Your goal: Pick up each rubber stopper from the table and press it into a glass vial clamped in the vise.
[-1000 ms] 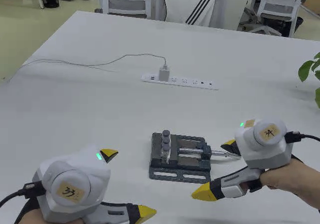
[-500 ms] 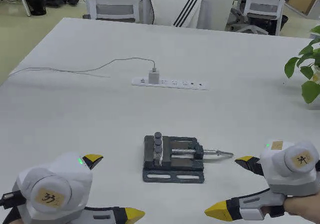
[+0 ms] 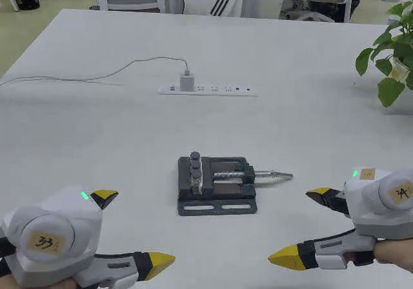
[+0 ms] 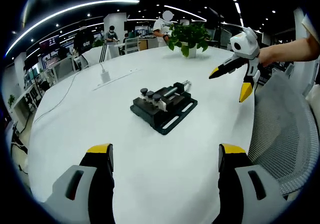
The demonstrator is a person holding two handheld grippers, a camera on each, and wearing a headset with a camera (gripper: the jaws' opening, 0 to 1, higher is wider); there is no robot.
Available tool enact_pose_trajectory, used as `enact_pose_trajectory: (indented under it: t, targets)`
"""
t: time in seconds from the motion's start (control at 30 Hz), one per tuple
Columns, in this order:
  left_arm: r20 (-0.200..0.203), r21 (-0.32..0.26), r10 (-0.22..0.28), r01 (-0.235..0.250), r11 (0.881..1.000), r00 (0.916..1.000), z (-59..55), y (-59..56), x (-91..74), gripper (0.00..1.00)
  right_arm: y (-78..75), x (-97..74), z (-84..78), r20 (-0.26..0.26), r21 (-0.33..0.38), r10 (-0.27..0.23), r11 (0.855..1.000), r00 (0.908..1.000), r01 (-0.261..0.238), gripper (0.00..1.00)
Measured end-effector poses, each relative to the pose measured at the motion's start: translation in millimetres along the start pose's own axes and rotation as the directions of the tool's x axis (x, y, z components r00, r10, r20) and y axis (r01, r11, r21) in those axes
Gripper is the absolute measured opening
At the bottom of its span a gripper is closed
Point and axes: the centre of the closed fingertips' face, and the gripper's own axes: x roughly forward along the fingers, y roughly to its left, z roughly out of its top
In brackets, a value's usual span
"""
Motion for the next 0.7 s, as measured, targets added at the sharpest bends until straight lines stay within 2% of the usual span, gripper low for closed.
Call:
enact_pose_trajectory:
  t: [0.07,0.43,0.7]
  targets:
    - [-0.002,0.002,-0.001,0.001,1.000,1.0000,0.3,-1.2,-0.8,0.85,3.3,-0.1,-0.4,0.003,0.005,0.015,1.000,0.9999,-0.015,0.99]
    - [-0.015,0.011,0.009,-0.009,1.000,0.9998,0.6,-5.8,-5.5,0.85,6.6,-1.1,1.5,0.030,-0.017,0.023,1.000,0.9993,-0.023,0.99]
    - [-0.002,0.009,0.031,-0.031,0.999,0.9995,5.1,-13.0,-15.5,0.85,17.2,-4.2,-1.0,0.031,-0.024,0.039,0.999,0.9988,-0.039,0.98]
